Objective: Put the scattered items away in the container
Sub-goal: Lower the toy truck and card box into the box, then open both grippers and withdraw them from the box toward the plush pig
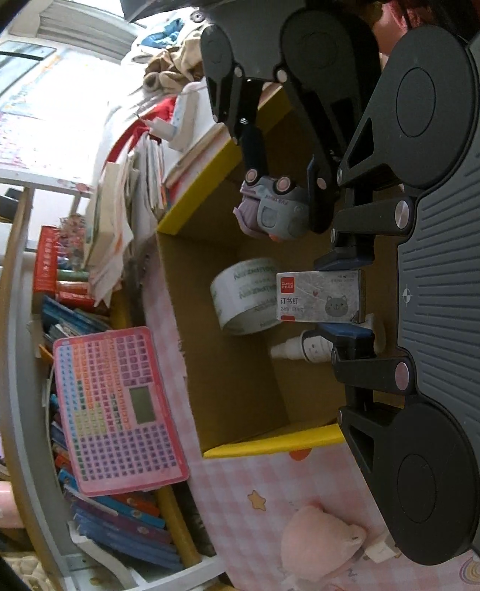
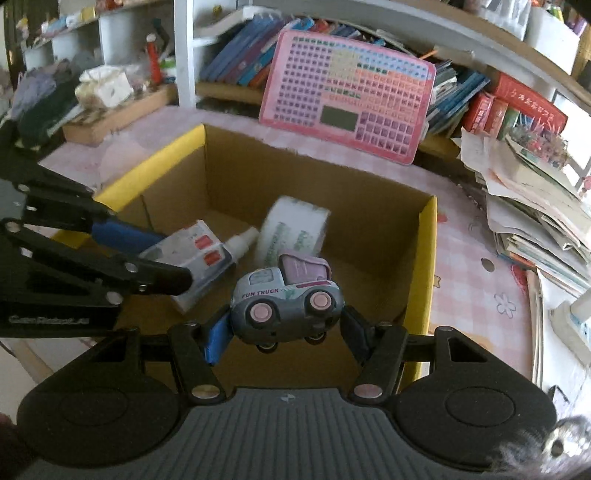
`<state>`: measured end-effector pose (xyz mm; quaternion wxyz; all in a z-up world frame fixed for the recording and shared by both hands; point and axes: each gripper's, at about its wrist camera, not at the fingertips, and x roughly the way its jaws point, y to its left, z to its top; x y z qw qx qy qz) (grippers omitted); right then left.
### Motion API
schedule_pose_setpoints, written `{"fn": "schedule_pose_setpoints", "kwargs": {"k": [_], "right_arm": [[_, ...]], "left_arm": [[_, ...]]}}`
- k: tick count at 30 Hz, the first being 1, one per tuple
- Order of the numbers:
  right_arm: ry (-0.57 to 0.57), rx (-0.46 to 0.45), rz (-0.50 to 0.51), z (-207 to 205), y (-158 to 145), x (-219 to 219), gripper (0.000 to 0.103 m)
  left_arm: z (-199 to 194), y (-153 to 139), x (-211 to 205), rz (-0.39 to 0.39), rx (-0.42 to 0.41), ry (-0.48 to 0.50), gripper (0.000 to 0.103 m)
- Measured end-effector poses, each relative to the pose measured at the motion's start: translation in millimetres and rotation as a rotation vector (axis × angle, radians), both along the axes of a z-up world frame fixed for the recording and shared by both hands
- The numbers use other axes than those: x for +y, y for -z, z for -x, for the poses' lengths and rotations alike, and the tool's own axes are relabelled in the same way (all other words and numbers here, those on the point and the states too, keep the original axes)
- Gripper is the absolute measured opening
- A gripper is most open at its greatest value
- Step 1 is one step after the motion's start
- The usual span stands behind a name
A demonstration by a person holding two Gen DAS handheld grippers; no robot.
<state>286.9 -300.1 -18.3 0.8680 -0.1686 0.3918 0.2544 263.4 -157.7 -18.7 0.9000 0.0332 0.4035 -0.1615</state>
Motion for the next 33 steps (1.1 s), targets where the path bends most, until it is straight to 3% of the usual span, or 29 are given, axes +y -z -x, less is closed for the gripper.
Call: {"fn": "schedule_pose_setpoints", "kwargs": {"k": [6,12,20,24,27,33], "right_arm": [[-0.061,0.045,0.033,-13.2,8.8,2.7,0.06],[-0.108,0.032,0.108,-17.6,15.2,9.5,0.06],[-0.133,0.028,0.129,-21.6,17.1,10.2,0.062],[-0.11,0.02,0.094,-20.9,11.7,6.2,0.068],[-0.091,-0.003,0.06,-17.0,4.3,1.1,0.072],[-0.034,-0.075,-0.038,-2.4,-16.5,-13.7,0.078]], "left_arm": [[-10.1,8.2,-6.1,-0.036,0.051,-0.002,0.028],[-13.8,17.6,-11.1,-0.045,0.093,0.0,0.028],[-14.8,18.3,-11.6,-0.043,0.094,-0.01,0.029],[-12.1,12.9,-9.0,-0.046,0.074,-0.03,0.032],[-6.2,4.8,-6.8,-0.041,0.044,-0.048,0.038],[15.1,-17.7,-0.7,-0.046,-0.07,-0.122,0.068]]}}
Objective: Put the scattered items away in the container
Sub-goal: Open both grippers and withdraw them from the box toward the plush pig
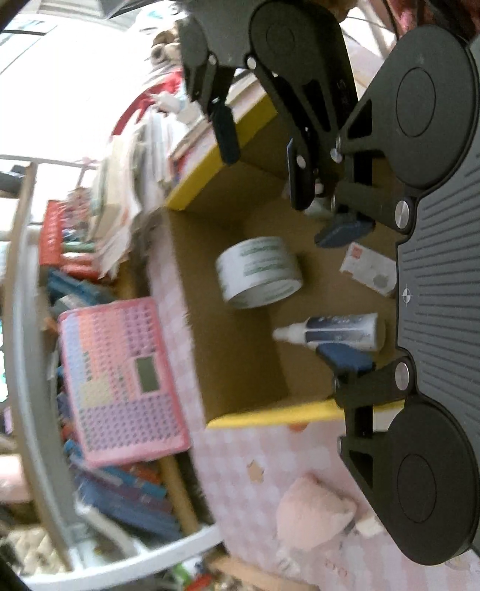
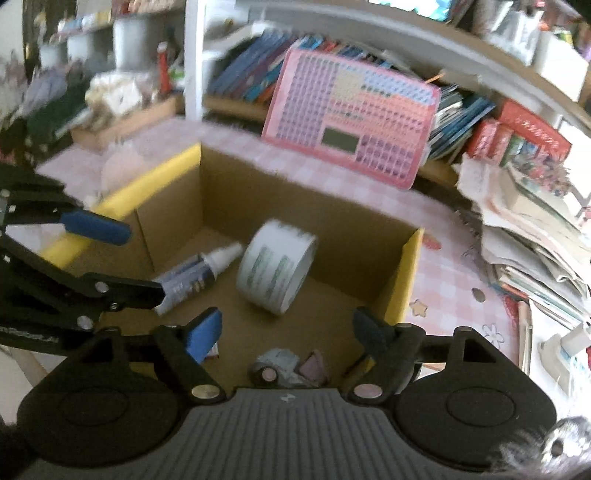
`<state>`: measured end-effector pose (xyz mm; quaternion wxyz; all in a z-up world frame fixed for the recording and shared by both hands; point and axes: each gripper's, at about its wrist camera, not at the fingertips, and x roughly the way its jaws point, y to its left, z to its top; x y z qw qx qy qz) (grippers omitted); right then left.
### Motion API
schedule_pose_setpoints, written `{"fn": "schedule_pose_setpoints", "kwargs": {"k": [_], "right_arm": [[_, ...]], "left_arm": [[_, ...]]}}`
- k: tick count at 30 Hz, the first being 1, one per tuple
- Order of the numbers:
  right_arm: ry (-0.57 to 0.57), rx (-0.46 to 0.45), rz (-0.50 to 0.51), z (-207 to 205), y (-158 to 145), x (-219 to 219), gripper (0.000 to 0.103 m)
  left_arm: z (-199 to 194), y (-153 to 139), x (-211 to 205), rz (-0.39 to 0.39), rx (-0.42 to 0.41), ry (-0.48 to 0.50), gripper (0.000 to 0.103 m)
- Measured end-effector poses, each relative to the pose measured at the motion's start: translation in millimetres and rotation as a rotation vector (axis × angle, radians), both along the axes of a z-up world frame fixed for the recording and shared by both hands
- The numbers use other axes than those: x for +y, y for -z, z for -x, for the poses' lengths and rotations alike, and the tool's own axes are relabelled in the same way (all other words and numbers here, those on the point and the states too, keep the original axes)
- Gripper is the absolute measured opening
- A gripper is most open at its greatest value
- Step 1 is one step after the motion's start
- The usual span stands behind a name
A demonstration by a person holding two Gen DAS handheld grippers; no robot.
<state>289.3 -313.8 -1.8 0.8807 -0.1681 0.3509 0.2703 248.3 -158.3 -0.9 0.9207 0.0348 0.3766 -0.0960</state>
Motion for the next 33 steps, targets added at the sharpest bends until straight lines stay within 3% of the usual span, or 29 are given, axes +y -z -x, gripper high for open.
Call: {"fn": "schedule_pose_setpoints", "kwargs": {"k": [6,12,19,33], "right_arm": [[0.101,-0.062,-0.114,17.5,-19.1,-12.9,0.086],[0.219,-0.108,-0.188,40.4,-25.2,-23.8,0.087],[0.356,-0.154,-0.236,68.5,-29.5,-30.0,0.087],[0.53,-0.212,-0.217,133.9,-34.9,-2.9,0.089]], "left_arm": [[27.6,-18.4,11.6,0.009,-0.1,-0.107,0.086],[48.4,-24.6,26.6,0.025,-0.148,-0.174,0.086],[66.1,-24.0,39.2,0.035,-0.174,-0.155,0.086],[111.3,-24.6,92.1,0.086,-0.196,-0.106,0.087]]}}
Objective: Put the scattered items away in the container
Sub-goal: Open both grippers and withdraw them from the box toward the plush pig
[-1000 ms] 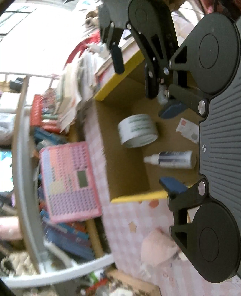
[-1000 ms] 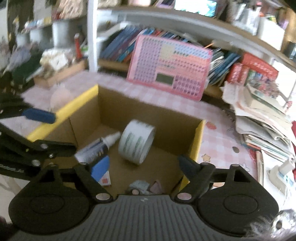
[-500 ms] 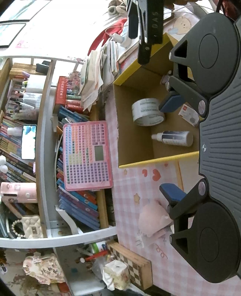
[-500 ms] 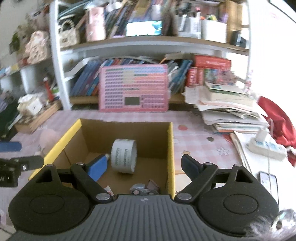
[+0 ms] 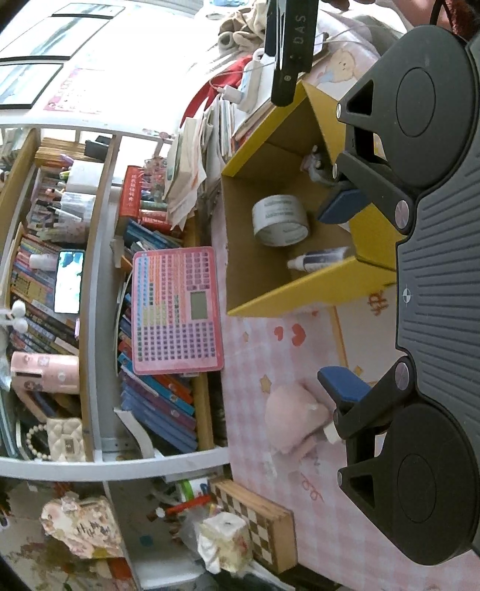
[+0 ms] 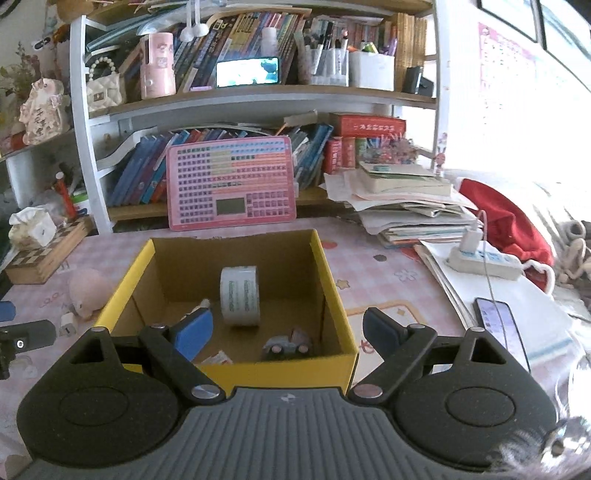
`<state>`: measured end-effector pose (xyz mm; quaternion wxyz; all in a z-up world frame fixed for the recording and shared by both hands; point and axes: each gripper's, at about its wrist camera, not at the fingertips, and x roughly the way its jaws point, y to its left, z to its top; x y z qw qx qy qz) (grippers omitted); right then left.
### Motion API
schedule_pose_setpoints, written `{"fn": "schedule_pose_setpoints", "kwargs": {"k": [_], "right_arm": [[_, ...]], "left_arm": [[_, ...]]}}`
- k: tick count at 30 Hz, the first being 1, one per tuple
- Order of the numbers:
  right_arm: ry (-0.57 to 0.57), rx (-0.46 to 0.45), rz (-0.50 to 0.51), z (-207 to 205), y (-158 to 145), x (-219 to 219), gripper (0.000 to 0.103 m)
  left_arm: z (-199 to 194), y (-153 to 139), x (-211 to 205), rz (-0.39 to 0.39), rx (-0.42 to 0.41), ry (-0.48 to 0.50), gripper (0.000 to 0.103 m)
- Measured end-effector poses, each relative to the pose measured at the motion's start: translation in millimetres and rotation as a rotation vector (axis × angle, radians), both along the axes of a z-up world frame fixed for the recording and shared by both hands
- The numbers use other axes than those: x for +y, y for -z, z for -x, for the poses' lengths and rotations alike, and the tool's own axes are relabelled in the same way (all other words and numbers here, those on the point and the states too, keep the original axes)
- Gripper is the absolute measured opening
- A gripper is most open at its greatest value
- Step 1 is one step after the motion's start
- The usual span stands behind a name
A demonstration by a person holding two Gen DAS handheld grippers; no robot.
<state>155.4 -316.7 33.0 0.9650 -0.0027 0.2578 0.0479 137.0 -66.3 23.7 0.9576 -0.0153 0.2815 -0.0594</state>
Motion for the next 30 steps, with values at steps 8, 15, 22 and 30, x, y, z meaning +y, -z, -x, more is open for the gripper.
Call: {"fn": "schedule_pose_setpoints", "kwargs": {"k": [8,15,22,30], "right_arm": [[0.073,-0.015,0.023,39.0,-3.5,24.4,0.09],[0.077,0.005,0.031,65.0,0.4,53.7,0.09],[0.076,0.04,0.02,84.8,9.3,82.0,0.091],[0.048,0.12,0.034,98.0,22.4,110.2,0.091]], "left_arm": [[27.8,-1.9,36.7,0.009,-0.01,0.02,0.088],[46.3,0.9,67.6,0.012,-0.001,0.01,0.092],[65.2,6.6,89.8,-0.021,0.014,0.02,0.092],[78.6,19.3,105.8,-0.042,0.061,0.02,0.092]]}}
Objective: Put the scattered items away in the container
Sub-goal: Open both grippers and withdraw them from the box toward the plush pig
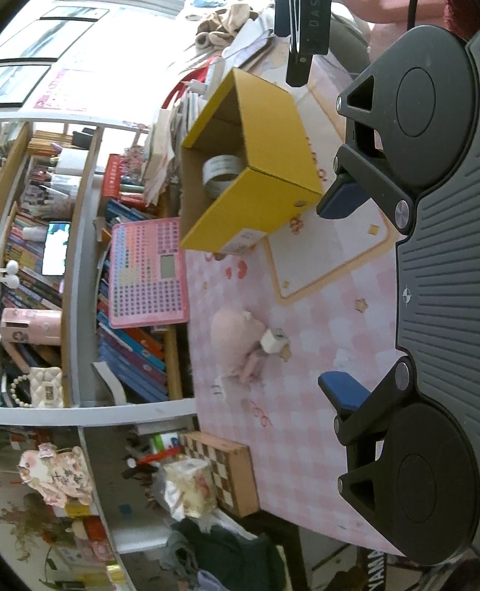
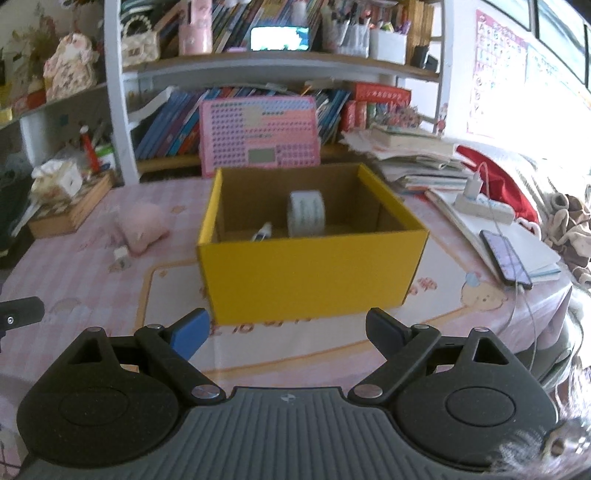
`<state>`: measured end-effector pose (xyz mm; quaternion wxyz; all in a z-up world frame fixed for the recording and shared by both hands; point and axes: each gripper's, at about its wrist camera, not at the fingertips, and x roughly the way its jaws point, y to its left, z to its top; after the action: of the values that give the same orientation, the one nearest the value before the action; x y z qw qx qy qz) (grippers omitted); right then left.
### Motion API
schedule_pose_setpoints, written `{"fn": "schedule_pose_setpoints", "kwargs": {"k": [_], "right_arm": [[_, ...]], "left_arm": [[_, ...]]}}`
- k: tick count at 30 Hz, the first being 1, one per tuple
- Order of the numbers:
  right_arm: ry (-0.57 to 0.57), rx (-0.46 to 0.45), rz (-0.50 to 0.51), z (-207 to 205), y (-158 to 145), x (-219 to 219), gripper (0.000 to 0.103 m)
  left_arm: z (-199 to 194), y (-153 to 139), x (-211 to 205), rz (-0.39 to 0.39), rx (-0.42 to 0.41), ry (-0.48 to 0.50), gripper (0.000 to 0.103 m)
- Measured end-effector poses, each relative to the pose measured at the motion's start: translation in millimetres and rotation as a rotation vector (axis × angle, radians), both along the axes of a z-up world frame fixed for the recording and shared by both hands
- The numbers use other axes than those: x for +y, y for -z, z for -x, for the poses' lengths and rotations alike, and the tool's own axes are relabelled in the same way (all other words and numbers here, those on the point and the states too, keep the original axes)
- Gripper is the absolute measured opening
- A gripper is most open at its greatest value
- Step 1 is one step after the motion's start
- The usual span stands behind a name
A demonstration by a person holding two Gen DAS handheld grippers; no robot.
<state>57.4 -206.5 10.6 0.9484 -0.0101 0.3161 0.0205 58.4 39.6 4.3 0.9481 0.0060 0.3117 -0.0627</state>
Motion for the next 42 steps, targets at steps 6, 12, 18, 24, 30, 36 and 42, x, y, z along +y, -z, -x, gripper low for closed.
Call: {"fn": "schedule_pose_setpoints", "kwargs": {"k": [6,12,18,24,30,36,42], "right_arm": [[-0.066,0.065,0.015,4.1,10.3,20.9,0.092],[-0.136,0.106,0.031,6.8,18.7,39.4,0.092],[-0.209,0.124,0.045,10.2,23.8,58.2,0.092],[-0.266,0.11,0.059,11.4,23.1,74.5,0.091],[-0.309,0.083,0.073,9.9,19.6,89.0,0.089],[-0.345,0.048,0.06,5.9,12.5,99.7,0.086],[-0.363,0.044,0.064,-3.5,10.4,107.8,0.073]], "left_arm": [[7.5,7.2,5.7,-0.003,0.037,0.017,0.092],[13.8,17.3,8.2,-0.016,0.084,0.028,0.092],[21.6,22.6,15.2,-0.028,0.099,0.012,0.092],[25.7,20.3,26.1,-0.024,0.067,-0.018,0.092],[26.2,17.0,35.4,-0.031,0.051,-0.039,0.092],[25.8,13.2,46.1,-0.033,0.036,-0.063,0.092],[24.3,10.2,49.3,-0.043,0.02,-0.065,0.092]]}}
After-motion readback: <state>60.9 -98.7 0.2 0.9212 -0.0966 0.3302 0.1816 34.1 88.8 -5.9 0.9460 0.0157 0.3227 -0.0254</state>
